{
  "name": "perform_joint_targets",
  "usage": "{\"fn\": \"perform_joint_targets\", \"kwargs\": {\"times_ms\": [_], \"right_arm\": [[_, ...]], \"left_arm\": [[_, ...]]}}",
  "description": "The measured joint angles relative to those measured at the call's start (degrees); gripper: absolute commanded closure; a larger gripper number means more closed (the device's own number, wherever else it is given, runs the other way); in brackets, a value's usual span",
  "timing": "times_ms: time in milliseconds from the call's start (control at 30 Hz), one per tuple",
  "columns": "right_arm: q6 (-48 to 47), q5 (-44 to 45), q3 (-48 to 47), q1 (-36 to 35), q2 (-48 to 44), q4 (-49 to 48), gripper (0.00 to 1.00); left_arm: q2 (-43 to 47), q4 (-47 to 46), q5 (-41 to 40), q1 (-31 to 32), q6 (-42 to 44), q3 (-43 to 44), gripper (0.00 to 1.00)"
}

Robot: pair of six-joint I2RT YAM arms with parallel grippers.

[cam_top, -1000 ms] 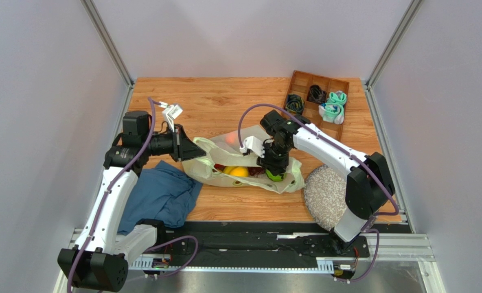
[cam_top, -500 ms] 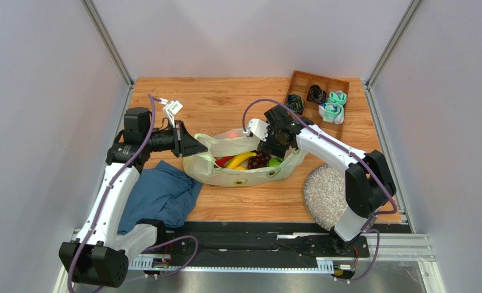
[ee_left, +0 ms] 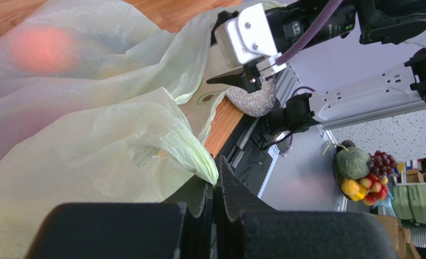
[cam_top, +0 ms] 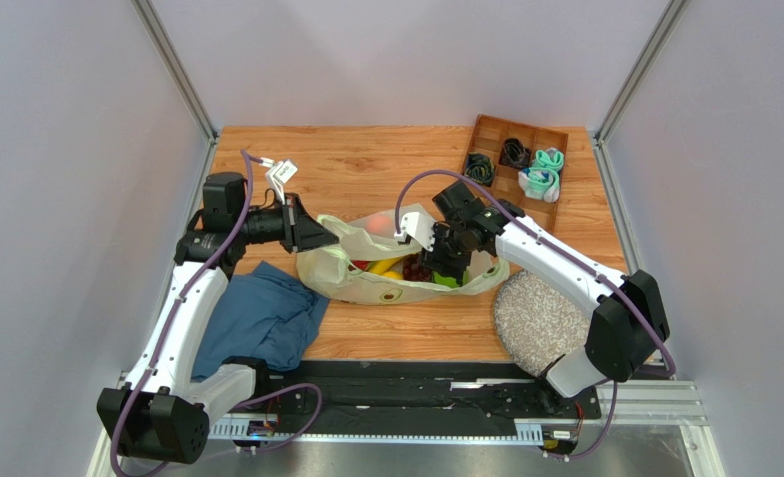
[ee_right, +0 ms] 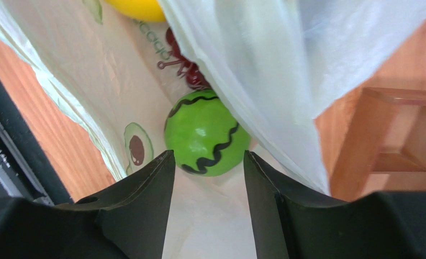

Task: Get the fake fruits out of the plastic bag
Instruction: Take out the fake fruit from the plastic bag, then place the fake fruit on the plate.

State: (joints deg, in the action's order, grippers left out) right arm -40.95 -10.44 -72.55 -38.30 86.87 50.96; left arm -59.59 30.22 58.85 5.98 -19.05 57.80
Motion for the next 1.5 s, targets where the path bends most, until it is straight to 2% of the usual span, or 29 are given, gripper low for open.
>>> {"fn": "perform_joint_targets", "kwargs": {"times_ms": [67,200,367,400,467,567,600,667,767,900,1033,1200,1267,1333,1433,1500], "right_arm": [[-0.5,-0.8,0.8,0.0,0.7,1.0,0.46],[-1.3,-1.1,0.9,0.0,3.2,1.4,0.33],[-2.1,0.9,0.9,0.0,7.9,0.1,0.24],[-2.4,1.0,0.9,0.0,8.8,0.0,0.14],[-2.6,1.7,0.6,0.0,10.5,-0.2,0.10],[-2.8,2.8,0.6,0.0,12.5,-0.2,0.27],[-2.8,3.0,0.4,0.0,12.8,-0.2,0.38],[-2.4,3.3,-0.3,-0.1,12.8,0.7,0.47],[-1.8,2.3,-4.1,-0.1,12.7,4.4,0.50],[1.1,-3.4,-17.5,0.0,11.4,9.5,0.50],[5.4,-11.1,-29.1,0.0,6.7,10.6,0.50],[11.4,-13.8,-30.5,1.5,-3.0,9.6,0.49],[13.7,-14.2,-27.4,6.3,-7.3,8.7,0.49],[15.2,-13.7,-22.8,14.7,-10.7,8.1,0.50],[15.3,-11.8,-13.9,28.0,-12.8,7.5,0.51],[14.2,-9.0,-6.8,34.0,-12.8,7.7,0.50]], "left_arm": [[0.0,0.0,0.0,0.0,0.0,0.0,1.00],[0.0,-0.1,0.0,0.0,0.0,0.0,1.00],[0.0,-0.1,0.0,0.0,0.0,0.0,1.00],[0.0,-0.1,0.0,0.0,0.0,0.0,1.00],[0.0,-0.1,0.0,0.0,0.0,0.0,1.00],[0.0,-0.1,0.0,0.0,0.0,0.0,1.00],[0.0,-0.1,0.0,0.0,0.0,0.0,1.00],[0.0,-0.1,0.0,0.0,0.0,0.0,1.00],[0.0,-0.2,0.0,0.0,0.0,0.0,1.00],[0.0,-0.8,0.0,0.0,-0.1,0.0,1.00],[-0.9,-1.7,0.2,0.0,-0.2,0.0,1.00],[-2.5,-2.5,0.1,0.0,-0.6,0.0,1.00],[-2.6,-2.9,-0.1,0.0,-0.8,0.0,1.00],[-2.6,-3.2,-0.2,0.0,-1.1,0.0,1.00],[-2.6,-3.5,-0.5,0.0,-1.6,0.0,1.00],[-2.6,-3.9,-0.7,0.0,-1.9,0.0,1.00]]}}
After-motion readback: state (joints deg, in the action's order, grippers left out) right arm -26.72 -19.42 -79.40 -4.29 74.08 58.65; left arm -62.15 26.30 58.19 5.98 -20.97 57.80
